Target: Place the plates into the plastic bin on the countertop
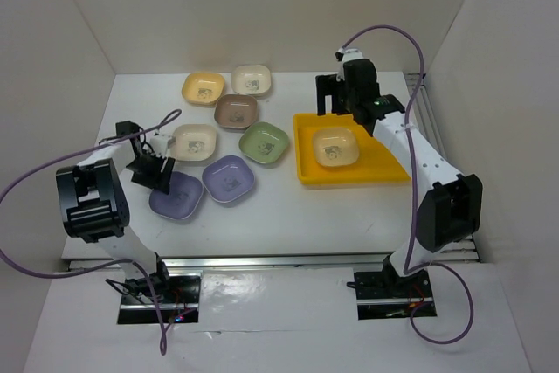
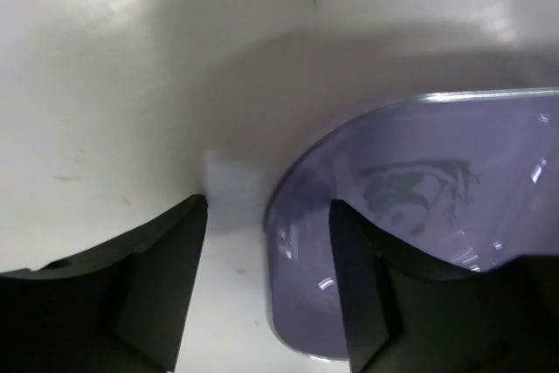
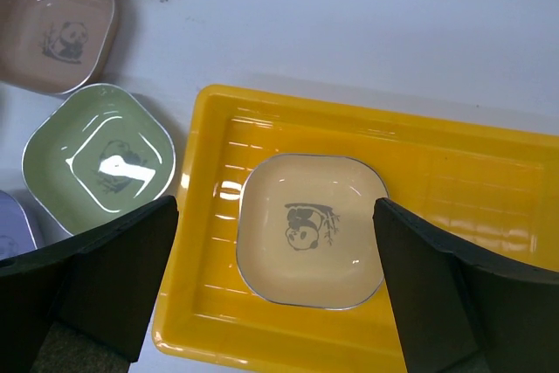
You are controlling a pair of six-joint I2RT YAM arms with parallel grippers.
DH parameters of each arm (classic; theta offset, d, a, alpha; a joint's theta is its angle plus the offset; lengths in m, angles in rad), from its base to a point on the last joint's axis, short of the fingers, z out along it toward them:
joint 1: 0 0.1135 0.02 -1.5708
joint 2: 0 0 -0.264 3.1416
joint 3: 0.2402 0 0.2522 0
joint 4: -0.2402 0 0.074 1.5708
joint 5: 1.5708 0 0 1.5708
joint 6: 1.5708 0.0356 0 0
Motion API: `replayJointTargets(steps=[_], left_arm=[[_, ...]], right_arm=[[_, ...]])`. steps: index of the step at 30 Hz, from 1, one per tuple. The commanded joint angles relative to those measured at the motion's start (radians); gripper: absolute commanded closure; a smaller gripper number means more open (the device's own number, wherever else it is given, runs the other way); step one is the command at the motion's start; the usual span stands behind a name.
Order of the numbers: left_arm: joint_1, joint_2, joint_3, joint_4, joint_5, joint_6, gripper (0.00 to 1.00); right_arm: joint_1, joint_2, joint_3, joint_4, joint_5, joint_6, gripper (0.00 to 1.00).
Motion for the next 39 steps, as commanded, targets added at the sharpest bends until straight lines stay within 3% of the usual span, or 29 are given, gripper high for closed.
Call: replayJointTargets(steps=[1, 2, 5, 7, 12, 14, 17, 20, 27, 34, 36, 38, 39], left_arm=[[0.02, 0.048, 0.005, 0.033, 0.037, 0.026, 0.32], [0.02, 0.059, 0.005, 0.033, 0.037, 0.026, 0.38], [0.029, 0.05, -0.004, 0.047, 0.005, 0.026, 0.72], [0.029, 0.021, 0.008, 0.038, -0.014, 0.013, 1.0], [0.047, -0.087, 0.131, -0.155, 0.067, 0.064, 1.0], [0.047, -0.134, 0.221, -0.211, 0.119, 0.073, 1.0], [0.015, -0.134, 0.375, -0.332, 0.19, 0.082, 1.0], [-0.017, -0.093, 0.523, -0.464, 0.25, 0.118, 1.0], [-0.152, 0.002, 0.74, -0.603, 0.259, 0.107, 1.0], [-0.319, -0.007, 0.772, -0.579, 0.224, 0.061, 1.0], [-0.33, 0.004, 0.781, -0.579, 0.224, 0.041, 1.0], [-0.353, 0.013, 0.804, -0.579, 0.224, 0.021, 1.0], [-0.353, 0.013, 0.804, -0.57, 0.224, 0.021, 0.95]], right_arm=[[0.026, -0.047, 0.017, 0.0, -0.001, -0.005, 0.0], [0.026, -0.056, 0.017, 0.0, -0.001, -0.005, 0.0], [0.036, -0.065, 0.028, -0.01, 0.008, -0.005, 0.0], [0.046, -0.065, 0.028, -0.011, -0.033, -0.005, 0.0], [0.16, -0.007, 0.038, 0.019, -0.134, 0.051, 0.0], [0.204, 0.005, 0.017, 0.107, -0.24, 0.105, 0.0], [0.302, 0.034, -0.003, 0.255, -0.352, 0.125, 0.0], [0.388, 0.128, 0.107, 0.243, -0.388, 0.111, 0.0], [0.481, 0.283, 0.248, 0.218, -0.408, 0.056, 0.01], [0.493, 0.333, 0.271, 0.23, -0.327, 0.045, 0.04], [0.502, 0.344, 0.271, 0.22, -0.307, 0.036, 0.13], [0.502, 0.344, 0.271, 0.209, -0.277, 0.026, 0.53], [0.502, 0.344, 0.271, 0.2, -0.264, 0.026, 0.72]])
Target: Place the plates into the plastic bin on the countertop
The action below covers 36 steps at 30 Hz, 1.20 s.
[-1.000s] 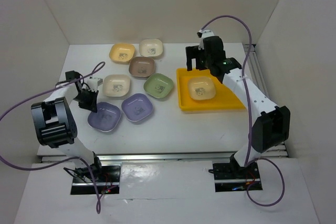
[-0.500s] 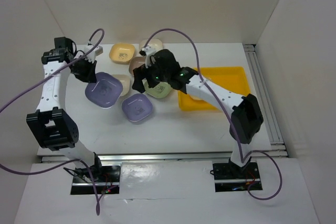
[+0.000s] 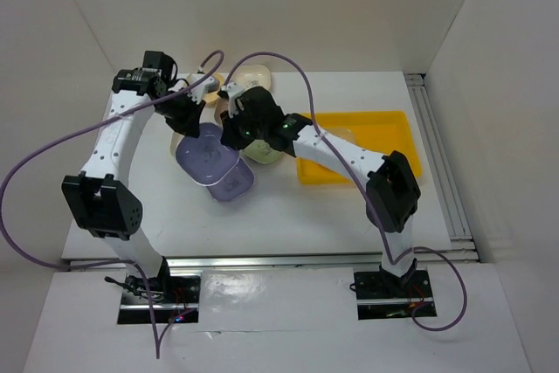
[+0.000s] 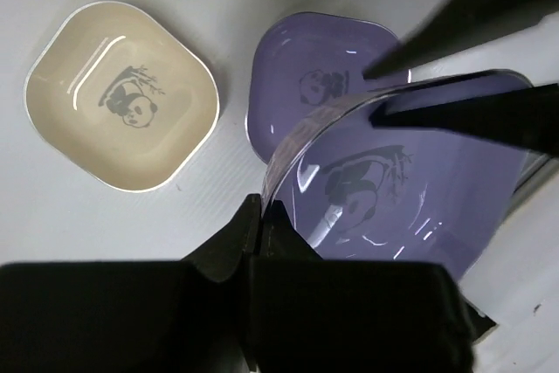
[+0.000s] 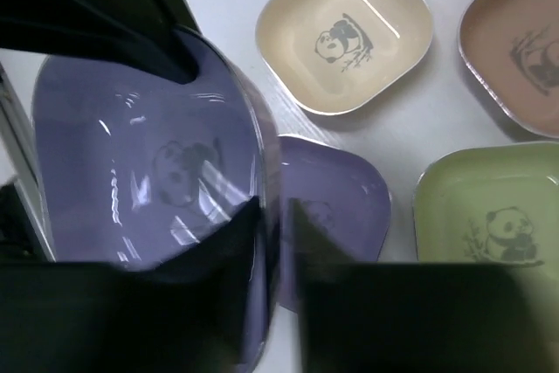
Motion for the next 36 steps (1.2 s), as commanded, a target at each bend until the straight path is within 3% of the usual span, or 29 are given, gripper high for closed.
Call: replayJointTargets(steps=[1, 2, 3, 6, 12, 16, 22, 27, 36], left_arm=[[-0.001, 0.02, 0.067, -0.002, 0.022, -0.048, 0.88], [-0.001, 0.02, 0.068, 0.009, 0.013, -0.071, 0.7], [-0.001, 0.02, 0.077, 0.033, 0.013, -0.082, 0.57], [-0.001, 0.02, 0.086, 0.076, -0.039, -0.146, 0.0], [-0.001, -0.089, -0.098, 0.257, -0.084, -0.259, 0.0], [-0.04, -0.12, -0.239, 0.291, -0.096, -0.28, 0.0], [-0.098, -0.15, -0.446, 0.363, -0.125, -0.315, 0.0], [-0.126, -0.15, -0.573, 0.412, -0.168, -0.338, 0.0], [-0.126, -0.15, -0.667, 0.457, -0.233, -0.357, 0.0]], right_arm=[[0.008, 0.005, 0.047, 0.016, 0.105, -0.018, 0.87], [0.008, 0.005, 0.057, 0.005, 0.123, -0.03, 1.0], [0.008, -0.006, 0.057, -0.006, 0.136, -0.031, 1.0], [-0.027, -0.075, -0.001, -0.006, 0.2, -0.031, 1.0], [-0.221, -0.269, -0.187, -0.042, 0.269, -0.027, 1.0], [-0.436, -0.359, -0.285, -0.067, 0.28, -0.038, 1.0], [-0.636, -0.356, -0.339, -0.086, 0.262, -0.073, 1.0], [-0.663, -0.295, -0.339, -0.092, 0.26, -0.074, 1.0], [-0.681, -0.248, -0.431, -0.026, 0.251, -0.074, 1.0]])
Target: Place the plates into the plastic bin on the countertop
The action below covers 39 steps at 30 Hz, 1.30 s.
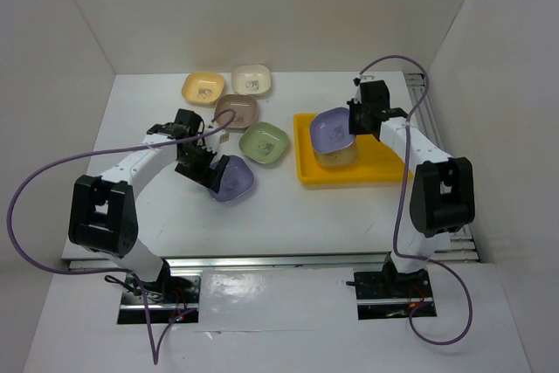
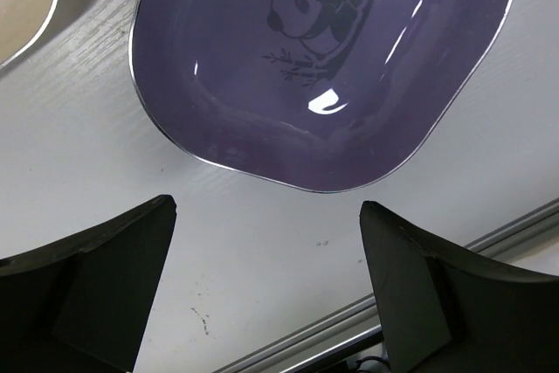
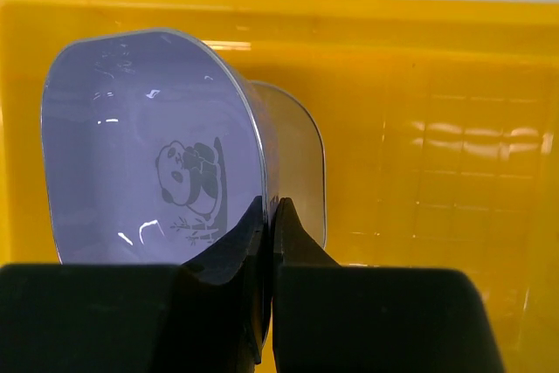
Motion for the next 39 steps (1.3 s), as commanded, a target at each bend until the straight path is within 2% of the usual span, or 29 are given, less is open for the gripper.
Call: replayJointTargets(steps=[1, 5, 6, 7, 8, 9, 11, 12, 19, 25, 31, 32, 33, 34, 35, 36, 37, 39], left_arm=[[0.002, -0.035, -0.025, 0.041, -0.028, -0.017, 0.0], [0.002, -0.035, -0.036, 0.062, -0.006, -0.026, 0.01], [0.002, -0.025, -0.036, 0.062, -0.006, -0.026, 0.01], [0.002, -0.024, -0.036, 0.062, 0.006, -0.026, 0.01], [0.002, -0.015, -0.036, 0.062, 0.006, -0.026, 0.01], [0.002, -0.006, -0.025, 0.062, 0.006, -0.026, 0.01], [0.002, -0.006, -0.025, 0.062, 0.018, -0.026, 0.01], [0.002, 0.003, -0.025, 0.062, 0.032, -0.026, 0.01], [0.002, 0.023, -0.034, 0.1, 0.007, -0.106, 0.03], [0.002, 0.046, -0.054, 0.157, -0.069, -0.166, 0.05], [0.069, 0.147, -0.054, 0.2, -0.088, -0.184, 0.17], [0.069, 0.156, -0.054, 0.2, -0.088, -0.184, 0.21], [0.069, 0.157, -0.065, 0.212, -0.088, -0.172, 0.31], [0.069, 0.157, -0.08, 0.225, -0.088, -0.172, 0.34], [0.069, 0.157, -0.08, 0.225, -0.074, -0.172, 0.42], [0.069, 0.157, -0.092, 0.225, -0.063, -0.163, 0.51], [0.069, 0.147, -0.092, 0.225, -0.045, -0.163, 0.67], [0.069, 0.124, -0.105, 0.211, -0.034, -0.132, 0.83]], right_arm=[[-0.011, -0.002, -0.029, 0.063, -0.018, -0.006, 1.0], [-0.011, -0.002, -0.052, 0.089, -0.038, -0.006, 0.98], [-0.011, 0.007, -0.052, 0.089, -0.038, -0.006, 0.95], [-0.011, 0.007, -0.052, 0.089, -0.047, -0.006, 0.88], [-0.011, 0.016, -0.041, 0.08, -0.061, -0.006, 0.58], [-0.011, 0.016, -0.032, 0.08, -0.061, -0.006, 0.33], [-0.011, -0.01, -0.032, 0.089, -0.088, -0.006, 0.16], [-0.011, -0.031, -0.021, 0.089, -0.089, 0.003, 0.0], [0.038, -0.074, 0.066, 0.045, -0.069, -0.006, 0.0], [0.073, -0.132, 0.045, 0.045, -0.069, -0.006, 0.0], [0.093, -0.184, 0.026, 0.045, -0.069, -0.006, 0.0], [0.093, -0.198, 0.026, 0.045, -0.069, -0.006, 0.0], [0.093, -0.198, 0.026, 0.034, -0.069, -0.006, 0.0], [0.093, -0.209, 0.026, 0.034, -0.069, -0.016, 0.0], [0.093, -0.209, 0.026, 0.034, -0.069, -0.016, 0.0], [0.093, -0.22, 0.026, 0.023, -0.059, -0.016, 0.0], [0.093, -0.22, 0.039, 0.014, -0.059, -0.025, 0.0], [0.093, -0.22, 0.039, 0.014, -0.059, -0.025, 0.0]])
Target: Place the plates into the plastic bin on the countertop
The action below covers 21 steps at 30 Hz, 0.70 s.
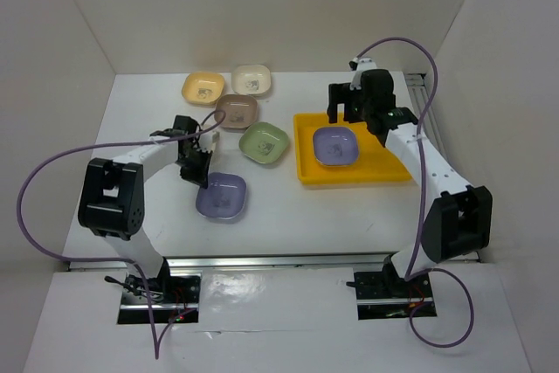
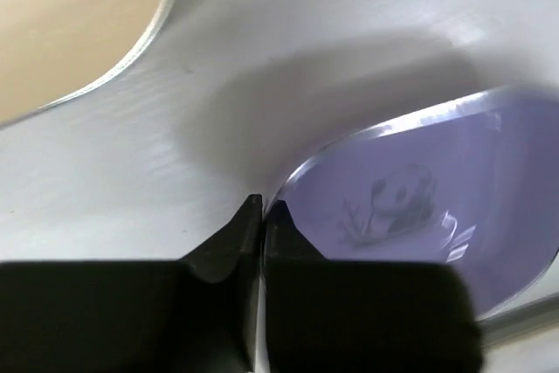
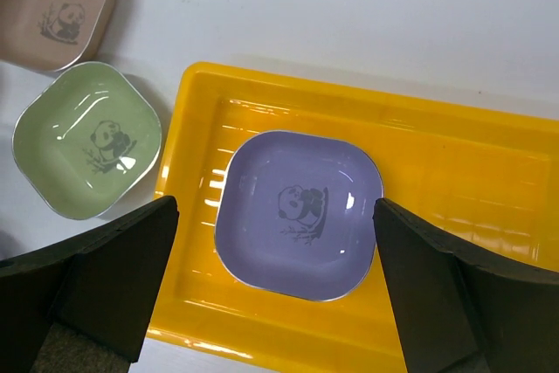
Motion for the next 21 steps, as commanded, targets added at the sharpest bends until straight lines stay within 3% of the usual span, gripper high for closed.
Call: replayJointTargets(steps=[1, 5, 9, 15, 21], left_arm=[[-0.005, -0.044, -0.031, -0.009, 0.014, 0.038, 0.96], [-0.005, -0.108, -0.031, -0.089, 0.051, 0.11, 1.0], [-0.005, -0.185, 0.017, -0.158, 0.041, 0.132, 1.0], [-0.017, -0.141, 0.279, -0.265, 0.022, 0.098, 1.0], [-0.017, -0.046, 0.48, -0.293, 0.008, 0.066, 1.0]], right_arm=[[0.016, -0.034, 0.027, -0.006, 0.006, -0.018, 0.0], [0.039, -0.022, 0.051, -0.006, -0.057, -0.018, 0.0], [0.202, 0.022, 0.085, 0.006, -0.113, 0.004, 0.0], [0.427, 0.102, 0.097, 0.115, -0.152, 0.088, 0.0], [0.507, 0.173, 0.099, 0.146, -0.12, 0.13, 0.0]])
